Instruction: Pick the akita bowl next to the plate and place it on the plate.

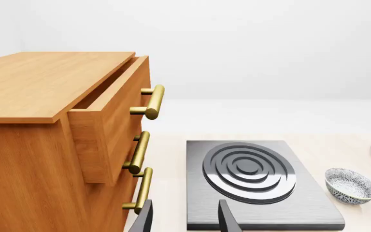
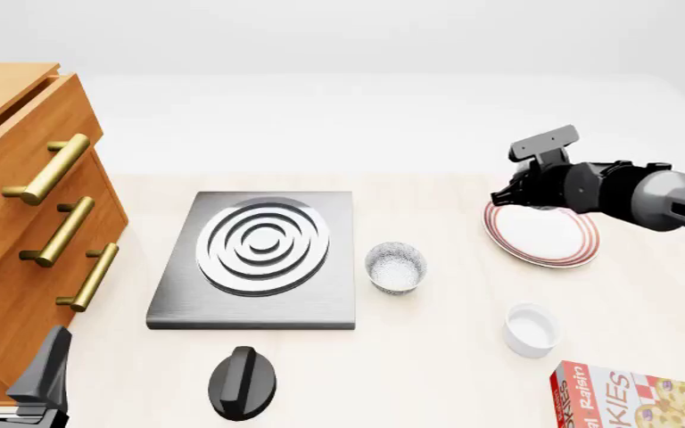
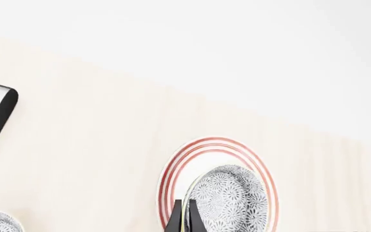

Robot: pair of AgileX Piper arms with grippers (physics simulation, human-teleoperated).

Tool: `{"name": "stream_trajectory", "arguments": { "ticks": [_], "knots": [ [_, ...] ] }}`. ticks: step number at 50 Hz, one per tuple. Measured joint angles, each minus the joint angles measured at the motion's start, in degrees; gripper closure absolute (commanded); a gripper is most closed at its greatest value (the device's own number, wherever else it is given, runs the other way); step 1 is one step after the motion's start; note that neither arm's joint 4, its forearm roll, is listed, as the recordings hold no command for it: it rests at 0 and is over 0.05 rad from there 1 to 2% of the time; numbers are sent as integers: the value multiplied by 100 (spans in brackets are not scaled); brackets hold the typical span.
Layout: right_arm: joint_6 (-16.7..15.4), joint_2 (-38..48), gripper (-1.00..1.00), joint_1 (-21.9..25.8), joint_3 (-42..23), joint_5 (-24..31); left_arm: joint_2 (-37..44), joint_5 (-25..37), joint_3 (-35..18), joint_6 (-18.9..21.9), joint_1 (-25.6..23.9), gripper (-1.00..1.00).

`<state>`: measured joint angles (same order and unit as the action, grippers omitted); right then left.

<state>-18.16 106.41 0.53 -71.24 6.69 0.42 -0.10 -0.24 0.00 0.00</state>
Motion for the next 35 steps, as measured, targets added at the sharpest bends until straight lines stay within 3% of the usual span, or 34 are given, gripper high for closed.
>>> {"name": "stream_trajectory", "arguments": {
  "ticks": [35],
  "knots": [
    [-123,586,100,-400,-141,-280,0,0,0,0,0,-100]
  ]
}}
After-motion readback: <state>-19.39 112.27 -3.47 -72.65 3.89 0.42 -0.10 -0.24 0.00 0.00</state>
